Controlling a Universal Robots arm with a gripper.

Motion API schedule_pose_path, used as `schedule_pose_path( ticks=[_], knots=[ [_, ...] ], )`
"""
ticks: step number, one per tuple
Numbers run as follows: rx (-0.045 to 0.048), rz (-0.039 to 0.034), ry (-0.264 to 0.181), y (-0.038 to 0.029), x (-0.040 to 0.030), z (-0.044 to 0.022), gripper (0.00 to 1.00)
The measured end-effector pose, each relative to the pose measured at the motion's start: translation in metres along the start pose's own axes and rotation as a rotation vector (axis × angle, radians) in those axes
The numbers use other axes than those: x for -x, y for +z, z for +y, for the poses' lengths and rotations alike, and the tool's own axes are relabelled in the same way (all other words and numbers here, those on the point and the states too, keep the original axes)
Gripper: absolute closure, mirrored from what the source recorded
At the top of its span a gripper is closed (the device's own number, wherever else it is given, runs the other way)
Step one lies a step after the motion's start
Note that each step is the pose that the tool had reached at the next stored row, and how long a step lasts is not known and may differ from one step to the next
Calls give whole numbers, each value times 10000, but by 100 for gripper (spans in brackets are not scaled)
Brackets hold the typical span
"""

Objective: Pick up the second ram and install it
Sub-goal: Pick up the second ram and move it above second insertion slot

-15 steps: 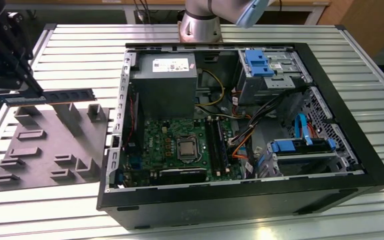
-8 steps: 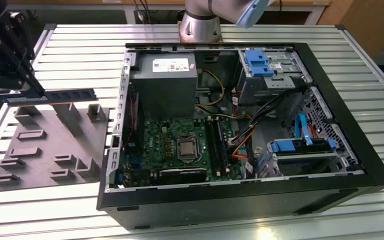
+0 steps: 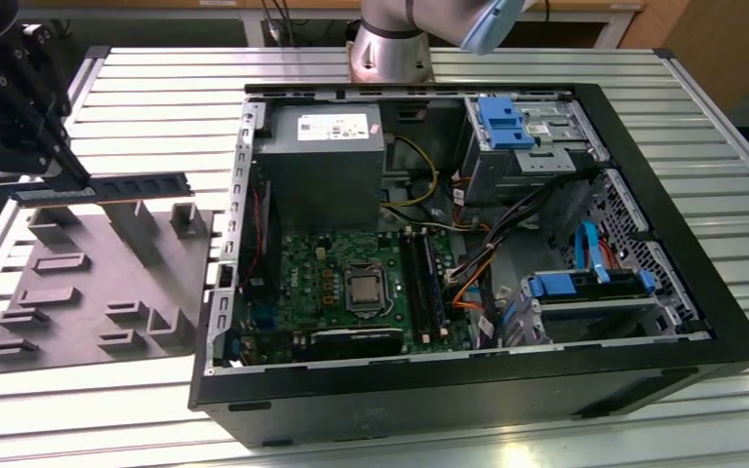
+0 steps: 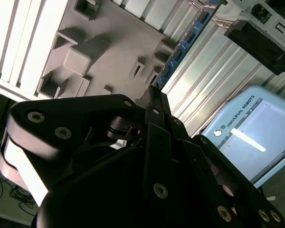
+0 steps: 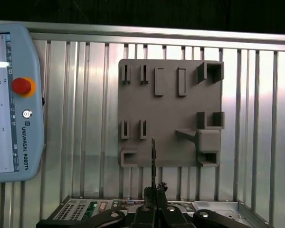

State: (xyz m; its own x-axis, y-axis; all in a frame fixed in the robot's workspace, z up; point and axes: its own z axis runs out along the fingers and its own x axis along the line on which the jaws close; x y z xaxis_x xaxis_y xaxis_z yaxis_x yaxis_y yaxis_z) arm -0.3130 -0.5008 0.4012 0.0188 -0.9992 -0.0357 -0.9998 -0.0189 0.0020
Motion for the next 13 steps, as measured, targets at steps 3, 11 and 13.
schedule_pose_path(
  ticks=[3,11,13],
  knots=[
    [0,0,-1,0,0,-8,89],
    [0,0,0,-1,0,-32,89],
    [-1,0,1,0,-1,-38,89]
  ],
)
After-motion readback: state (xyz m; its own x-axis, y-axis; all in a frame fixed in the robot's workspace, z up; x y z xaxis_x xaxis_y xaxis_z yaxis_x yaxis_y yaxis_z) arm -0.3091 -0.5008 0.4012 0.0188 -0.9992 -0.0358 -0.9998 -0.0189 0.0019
